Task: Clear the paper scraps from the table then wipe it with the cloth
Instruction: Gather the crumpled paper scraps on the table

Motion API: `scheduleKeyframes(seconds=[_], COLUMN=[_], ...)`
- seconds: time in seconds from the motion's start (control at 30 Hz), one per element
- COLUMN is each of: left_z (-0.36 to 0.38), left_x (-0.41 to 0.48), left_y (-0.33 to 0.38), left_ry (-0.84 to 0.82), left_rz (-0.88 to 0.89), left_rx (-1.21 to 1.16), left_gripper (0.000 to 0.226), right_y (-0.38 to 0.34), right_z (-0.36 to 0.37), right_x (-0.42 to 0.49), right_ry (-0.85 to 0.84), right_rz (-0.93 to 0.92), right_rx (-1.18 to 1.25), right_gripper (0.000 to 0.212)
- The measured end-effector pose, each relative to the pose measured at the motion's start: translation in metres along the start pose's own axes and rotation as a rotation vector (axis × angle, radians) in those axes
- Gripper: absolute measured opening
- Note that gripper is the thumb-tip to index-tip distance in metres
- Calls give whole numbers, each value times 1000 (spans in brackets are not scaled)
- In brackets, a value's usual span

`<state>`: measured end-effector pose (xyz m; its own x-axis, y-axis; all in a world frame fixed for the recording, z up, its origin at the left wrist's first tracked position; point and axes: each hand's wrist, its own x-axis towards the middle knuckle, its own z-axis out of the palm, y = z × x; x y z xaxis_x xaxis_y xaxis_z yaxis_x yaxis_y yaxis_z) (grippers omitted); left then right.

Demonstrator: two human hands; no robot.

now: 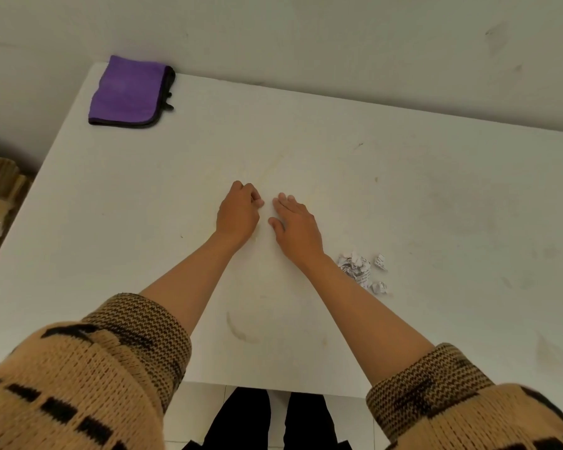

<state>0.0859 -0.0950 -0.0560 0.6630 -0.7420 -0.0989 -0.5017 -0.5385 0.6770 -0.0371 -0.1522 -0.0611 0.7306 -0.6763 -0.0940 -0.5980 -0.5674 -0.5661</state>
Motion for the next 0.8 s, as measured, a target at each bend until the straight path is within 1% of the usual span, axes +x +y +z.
scheduleKeyframes(seconds=[0.1, 0.23, 0.3, 0.37, 0.43, 0.5, 0.57, 0.63, 0.67, 0.73, 0.8], left_z=[1, 2, 4, 5, 3, 1, -1, -6, -9, -12, -12], left_x=[-1, -2, -1, 0, 0, -1, -5, -7, -8, -8, -10], left_y=[0, 2, 4, 5, 5, 0, -8, -13, -15, -16, -16], left_ry=[-5, -9, -15, -30, -61, -90, -81, -68, -71, -82, -65], left_rz=[84, 170, 189, 160, 123, 125, 120, 90, 85, 88, 73], left_rx=[122, 304, 376, 385, 327, 260, 140, -34, -103, -165, -221], left_gripper=[8, 16, 17, 16, 19, 24, 21, 14, 15, 26, 23], right_y=[0, 1, 1, 1, 1, 1, 1, 2, 2, 2, 2], right_z=[0, 1, 1, 0, -2, -3, -4, -4, -4, -3, -3], right_x=[1, 1, 2, 3, 3, 3, 3, 4, 4, 3, 3], right_ry=[13, 5, -5, -21, -40, -49, -56, -56, -52, -45, -45], right_rz=[-7, -1, -1, 3, 14, 17, 16, 17, 15, 11, 10], right_rx=[12, 20, 23, 18, 19, 20, 14, 15, 19, 26, 27], right_gripper=[44, 44, 45, 45, 46, 46, 47, 47, 47, 46, 46])
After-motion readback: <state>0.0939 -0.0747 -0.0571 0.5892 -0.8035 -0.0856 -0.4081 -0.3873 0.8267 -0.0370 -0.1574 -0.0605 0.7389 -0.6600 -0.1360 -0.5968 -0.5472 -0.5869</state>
